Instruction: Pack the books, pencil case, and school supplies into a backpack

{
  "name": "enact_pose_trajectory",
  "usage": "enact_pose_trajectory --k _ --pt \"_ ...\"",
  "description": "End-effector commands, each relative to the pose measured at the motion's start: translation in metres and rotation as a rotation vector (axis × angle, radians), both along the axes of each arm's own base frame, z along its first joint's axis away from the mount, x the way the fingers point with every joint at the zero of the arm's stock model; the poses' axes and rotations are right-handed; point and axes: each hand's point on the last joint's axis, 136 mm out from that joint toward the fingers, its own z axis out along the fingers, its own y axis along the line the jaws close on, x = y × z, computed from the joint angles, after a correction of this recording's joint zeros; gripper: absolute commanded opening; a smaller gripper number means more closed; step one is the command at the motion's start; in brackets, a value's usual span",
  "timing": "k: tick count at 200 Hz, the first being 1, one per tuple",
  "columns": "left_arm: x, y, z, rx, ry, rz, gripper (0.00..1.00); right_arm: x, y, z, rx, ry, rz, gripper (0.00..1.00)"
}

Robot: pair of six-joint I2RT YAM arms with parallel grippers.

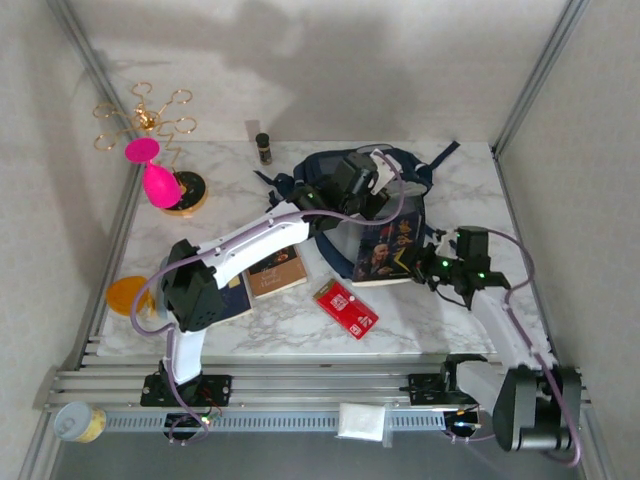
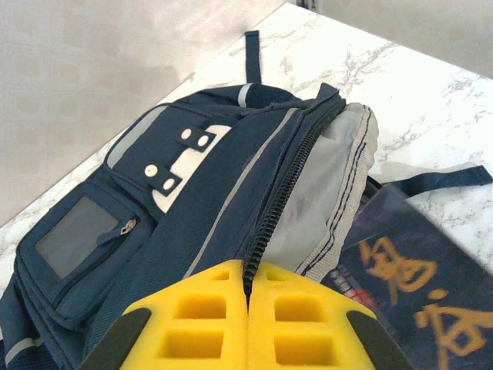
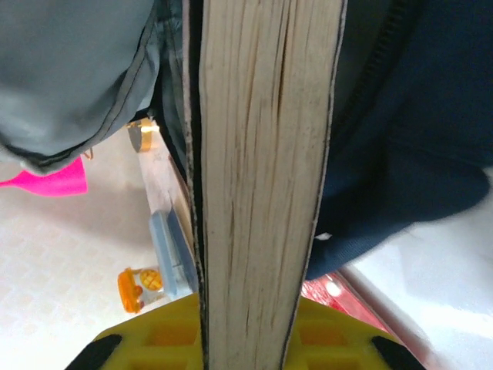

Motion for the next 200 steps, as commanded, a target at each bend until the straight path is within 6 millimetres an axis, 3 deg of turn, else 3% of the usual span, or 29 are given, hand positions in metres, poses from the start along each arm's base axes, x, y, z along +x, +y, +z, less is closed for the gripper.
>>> enact_pose_trajectory --k 1,21,47,76,88,106,120,140,157,200 --pt "-0.005 0.011 0.085 -0.187 -0.149 0.047 0.00 0.043 0.021 0.041 0.088 -0.215 0.049 0.00" --pt "-0.005 0.020 0.091 -0.216 -0.164 0.090 0.00 0.074 0.022 0.026 0.063 -0.211 0.042 0.00" --pt "-0.007 0.028 0.098 -0.252 -0.181 0.117 0.00 0.104 0.040 0.002 0.054 -0.202 0.106 0.00" --pt "-0.006 0.031 0.094 -0.264 -0.177 0.137 0.00 0.131 0.057 0.008 0.052 -0.273 0.163 0.05" --pt "-0.006 0.034 0.094 -0.276 -0.183 0.155 0.00 0.142 0.054 0.005 0.033 -0.293 0.146 0.08" --pt "-0.005 0.038 0.095 -0.296 -0.192 0.175 0.00 0.163 0.044 -0.020 -0.043 -0.245 0.114 0.18" --pt "-0.004 0.037 0.095 -0.300 -0.187 0.178 0.00 0.170 0.042 -0.032 -0.065 -0.211 0.123 0.20" --pt "-0.001 0.039 0.092 -0.296 -0.185 0.195 0.00 0.164 0.039 -0.034 -0.095 -0.205 0.109 0.37" --pt "0.002 0.041 0.084 -0.293 -0.176 0.216 0.00 0.149 0.035 -0.040 -0.140 -0.158 0.098 0.45" --pt "0.004 0.040 0.075 -0.298 -0.159 0.220 0.00 0.096 0.017 -0.067 -0.226 -0.003 0.065 0.50"
